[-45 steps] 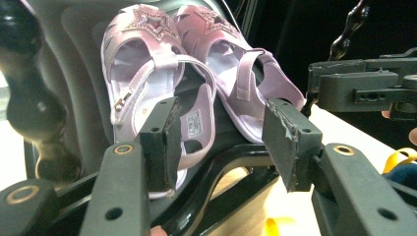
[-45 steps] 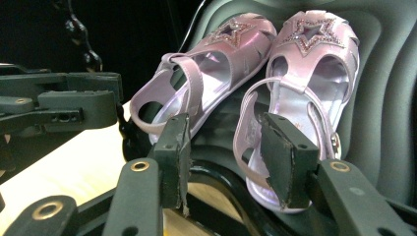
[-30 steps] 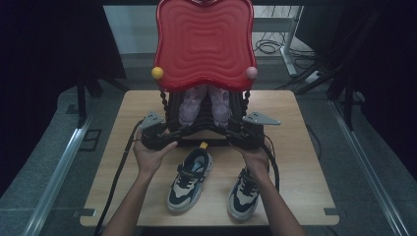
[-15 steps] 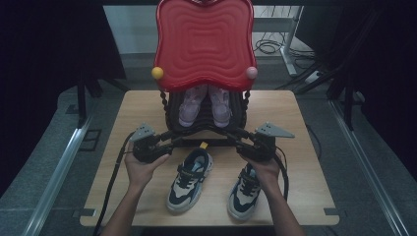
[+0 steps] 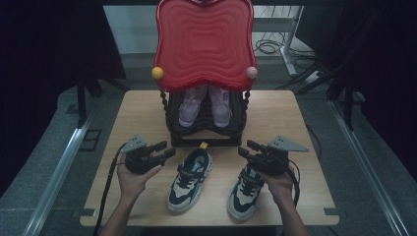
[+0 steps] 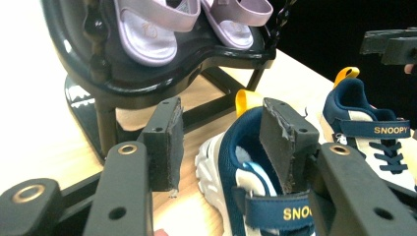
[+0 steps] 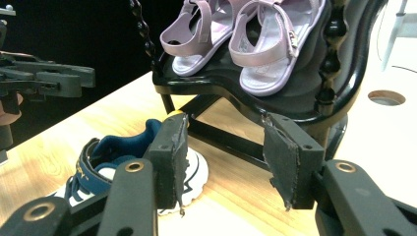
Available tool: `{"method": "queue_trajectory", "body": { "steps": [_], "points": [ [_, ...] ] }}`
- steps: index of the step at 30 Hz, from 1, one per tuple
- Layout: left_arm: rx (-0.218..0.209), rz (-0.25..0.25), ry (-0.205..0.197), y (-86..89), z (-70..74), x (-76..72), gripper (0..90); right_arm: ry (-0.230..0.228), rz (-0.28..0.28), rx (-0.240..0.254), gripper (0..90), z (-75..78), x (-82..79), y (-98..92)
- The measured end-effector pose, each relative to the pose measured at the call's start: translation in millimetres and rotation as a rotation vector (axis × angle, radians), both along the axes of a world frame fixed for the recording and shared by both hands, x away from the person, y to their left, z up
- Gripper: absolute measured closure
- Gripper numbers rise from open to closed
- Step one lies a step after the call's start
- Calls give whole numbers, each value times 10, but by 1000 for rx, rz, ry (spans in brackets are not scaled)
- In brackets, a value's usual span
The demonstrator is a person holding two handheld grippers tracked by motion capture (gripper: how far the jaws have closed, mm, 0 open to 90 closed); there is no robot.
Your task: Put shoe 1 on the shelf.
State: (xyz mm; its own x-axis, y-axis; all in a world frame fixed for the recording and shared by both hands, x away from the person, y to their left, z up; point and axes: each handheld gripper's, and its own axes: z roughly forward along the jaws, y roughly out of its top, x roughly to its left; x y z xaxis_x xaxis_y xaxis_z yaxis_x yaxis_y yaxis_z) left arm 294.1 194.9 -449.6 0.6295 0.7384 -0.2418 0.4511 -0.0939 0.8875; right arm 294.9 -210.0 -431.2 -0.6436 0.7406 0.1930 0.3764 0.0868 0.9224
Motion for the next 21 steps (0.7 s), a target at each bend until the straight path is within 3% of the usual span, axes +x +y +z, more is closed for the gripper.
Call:
{"method": "queue_trajectory", "body": {
  "steps": [9,21],
  "points": [
    [-20,5,46,125,-133,-148,531,8,-12,-14,525,-57,-109,-111],
    [-6,-26,107,153,-257,-256,545,13,-34,-8,524,-107,-220,-259]
  ]
}}
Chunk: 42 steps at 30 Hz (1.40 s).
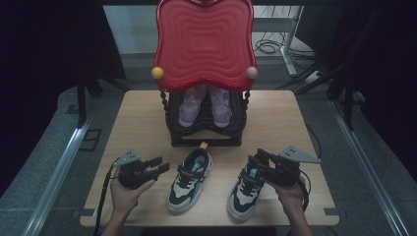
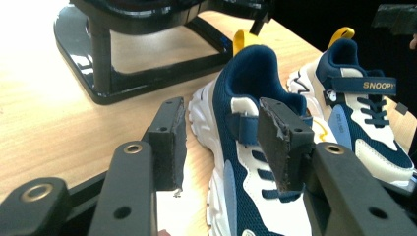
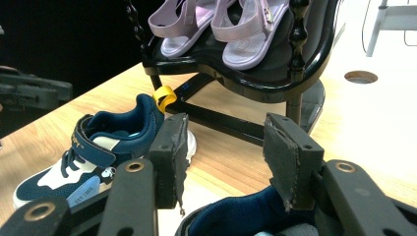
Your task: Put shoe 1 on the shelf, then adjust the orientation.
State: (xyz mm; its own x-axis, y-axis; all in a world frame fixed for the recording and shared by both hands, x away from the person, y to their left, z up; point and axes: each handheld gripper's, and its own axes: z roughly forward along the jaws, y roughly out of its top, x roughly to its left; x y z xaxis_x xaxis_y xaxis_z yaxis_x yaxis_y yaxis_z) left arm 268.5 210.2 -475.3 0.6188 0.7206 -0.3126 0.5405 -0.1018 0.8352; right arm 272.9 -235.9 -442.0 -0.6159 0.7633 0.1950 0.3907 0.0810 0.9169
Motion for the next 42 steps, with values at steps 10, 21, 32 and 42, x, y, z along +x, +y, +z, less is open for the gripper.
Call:
{"method": "queue_trajectory", "body": {
  "steps": [10,21,32,42],
  "points": [
    [-6,-16,-2,37,53,-59,669,-13,-19,0,524,21,-25,-57],
    [50,-96,1,-99,135,-177,897,-10,-42,-7,520,12,-23,-83],
    [69,-168,26,-278,99,-233,900,-11,-110,13,516,5,-11,-173],
    [94,-233,46,-501,41,-300,900,3,-103,10,512,-19,9,-179]
  ]
}}
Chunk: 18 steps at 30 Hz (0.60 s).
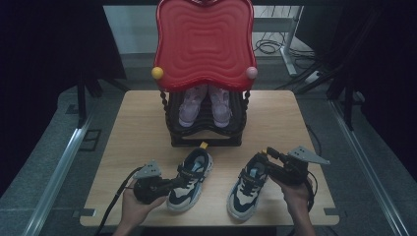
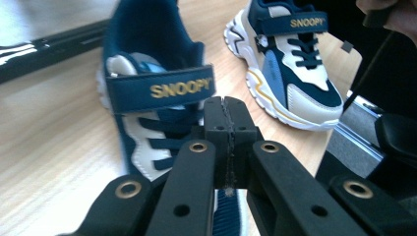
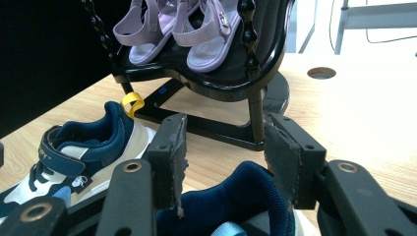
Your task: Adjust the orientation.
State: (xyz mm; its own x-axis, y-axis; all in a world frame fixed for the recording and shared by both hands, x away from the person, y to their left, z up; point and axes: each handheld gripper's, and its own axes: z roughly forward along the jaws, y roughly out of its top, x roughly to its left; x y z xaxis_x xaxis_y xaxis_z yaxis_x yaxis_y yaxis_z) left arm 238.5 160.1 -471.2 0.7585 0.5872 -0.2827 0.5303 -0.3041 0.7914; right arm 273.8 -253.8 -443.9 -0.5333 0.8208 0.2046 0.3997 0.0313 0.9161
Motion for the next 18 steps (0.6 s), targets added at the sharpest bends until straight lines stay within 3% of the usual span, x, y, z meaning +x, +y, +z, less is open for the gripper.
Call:
{"method": "queue_trajectory", "body": {
  "steps": [6,18],
  "points": [
    [39,-48,28,-158,-94,-19,900,8,7,-4,510,-14,7,13],
    [95,-83,65,-364,-232,-46,900,12,12,-14,507,-27,13,25]
  ]
}}
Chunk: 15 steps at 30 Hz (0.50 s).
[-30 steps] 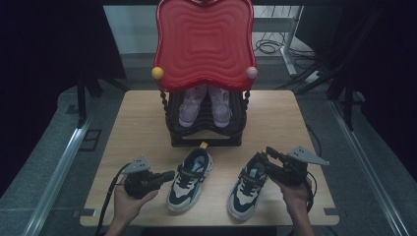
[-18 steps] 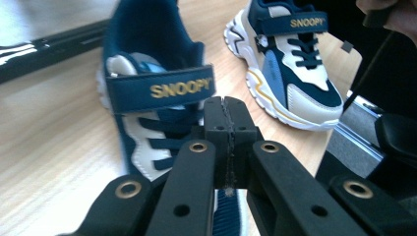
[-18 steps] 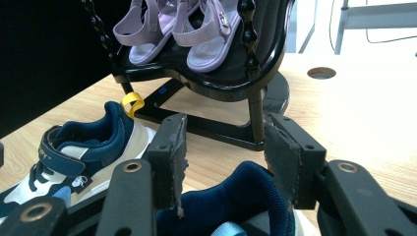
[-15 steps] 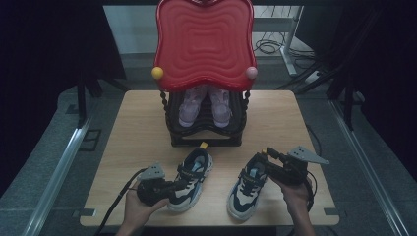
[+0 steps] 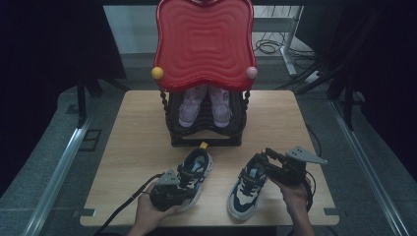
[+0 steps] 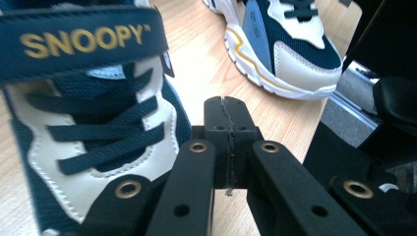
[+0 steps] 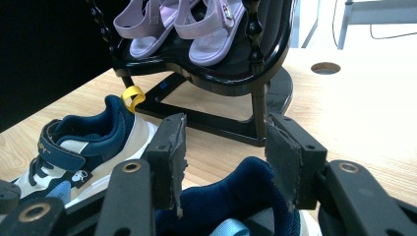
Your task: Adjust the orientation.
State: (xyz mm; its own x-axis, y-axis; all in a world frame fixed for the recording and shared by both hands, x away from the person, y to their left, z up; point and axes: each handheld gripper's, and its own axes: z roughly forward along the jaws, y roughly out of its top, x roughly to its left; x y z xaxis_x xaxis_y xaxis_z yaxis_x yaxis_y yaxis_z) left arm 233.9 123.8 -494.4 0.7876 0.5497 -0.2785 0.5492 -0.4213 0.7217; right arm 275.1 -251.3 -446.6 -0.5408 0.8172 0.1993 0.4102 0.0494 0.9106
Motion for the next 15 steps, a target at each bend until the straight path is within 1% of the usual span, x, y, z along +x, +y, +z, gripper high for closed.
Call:
{"method": "queue_trajectory", "body": {
  "steps": [3,6,12,15],
  "points": [
    [20,-7,3,-35,-28,-7,900,2,1,0,507,-1,-1,2],
    [32,-12,9,-64,-47,-11,900,1,2,-4,507,-6,1,6],
    [57,-23,8,-98,-79,-21,900,7,3,-5,507,-15,2,22],
    [62,-25,11,-114,-92,-26,900,5,2,-8,506,-19,4,28]
  ]
}}
